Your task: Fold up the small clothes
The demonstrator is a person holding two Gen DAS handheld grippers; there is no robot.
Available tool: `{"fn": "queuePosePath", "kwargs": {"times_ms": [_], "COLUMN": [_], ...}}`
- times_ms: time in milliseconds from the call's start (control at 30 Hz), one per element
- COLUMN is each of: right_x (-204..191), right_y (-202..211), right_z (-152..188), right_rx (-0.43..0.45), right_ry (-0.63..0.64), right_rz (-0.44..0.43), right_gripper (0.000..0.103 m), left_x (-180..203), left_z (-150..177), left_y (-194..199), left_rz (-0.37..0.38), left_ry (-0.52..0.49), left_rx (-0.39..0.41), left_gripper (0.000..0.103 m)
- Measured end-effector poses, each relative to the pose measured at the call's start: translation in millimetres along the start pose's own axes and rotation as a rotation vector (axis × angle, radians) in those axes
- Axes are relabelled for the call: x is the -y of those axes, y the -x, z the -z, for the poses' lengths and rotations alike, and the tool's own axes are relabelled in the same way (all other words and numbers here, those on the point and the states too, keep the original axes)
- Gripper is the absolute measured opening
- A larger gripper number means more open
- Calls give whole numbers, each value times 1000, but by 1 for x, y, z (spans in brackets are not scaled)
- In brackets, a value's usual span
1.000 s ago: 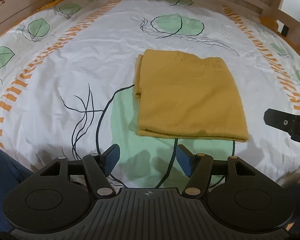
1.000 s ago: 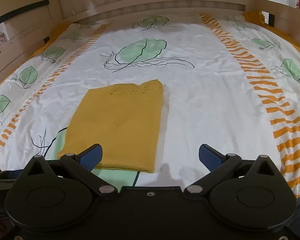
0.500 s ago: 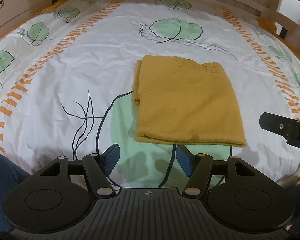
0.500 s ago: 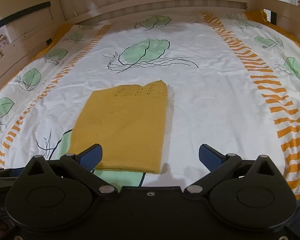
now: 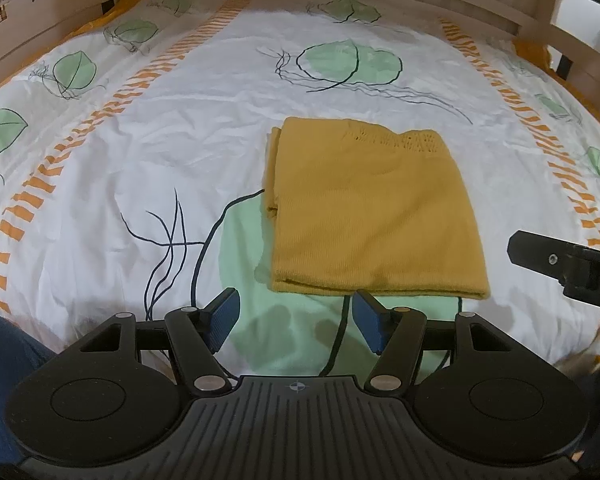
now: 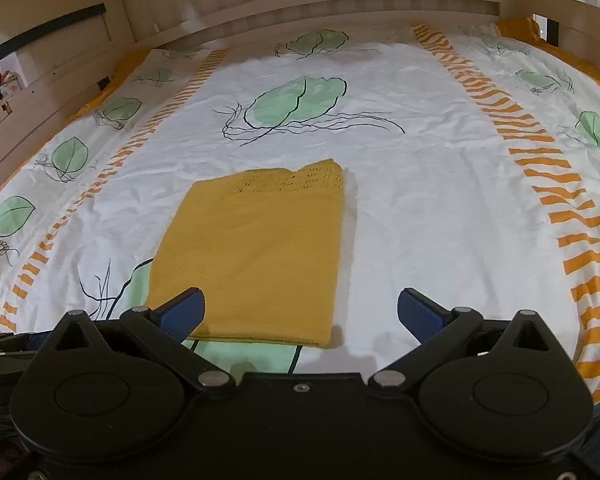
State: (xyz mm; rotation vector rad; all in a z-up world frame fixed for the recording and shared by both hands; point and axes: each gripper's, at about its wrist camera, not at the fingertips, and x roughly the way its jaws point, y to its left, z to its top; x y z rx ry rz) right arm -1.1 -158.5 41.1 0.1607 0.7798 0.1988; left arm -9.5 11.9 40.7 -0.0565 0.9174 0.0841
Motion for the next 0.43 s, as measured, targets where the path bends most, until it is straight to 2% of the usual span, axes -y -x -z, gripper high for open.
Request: {"fn": "queuePosePath", "kwargs": {"times_ms": [433], "right_x": [-2], "right_y": [-2], "right_z": [0], "right_rx": [-3], "right_ry": [-9], "right_rz": [-8], "right_gripper": [102], "left_x": [2], "left_z": [-1], "left_y": [0], "left_rz": [-5], "left_ry": [-3], "left_rx": [14], "left_gripper": [60]}}
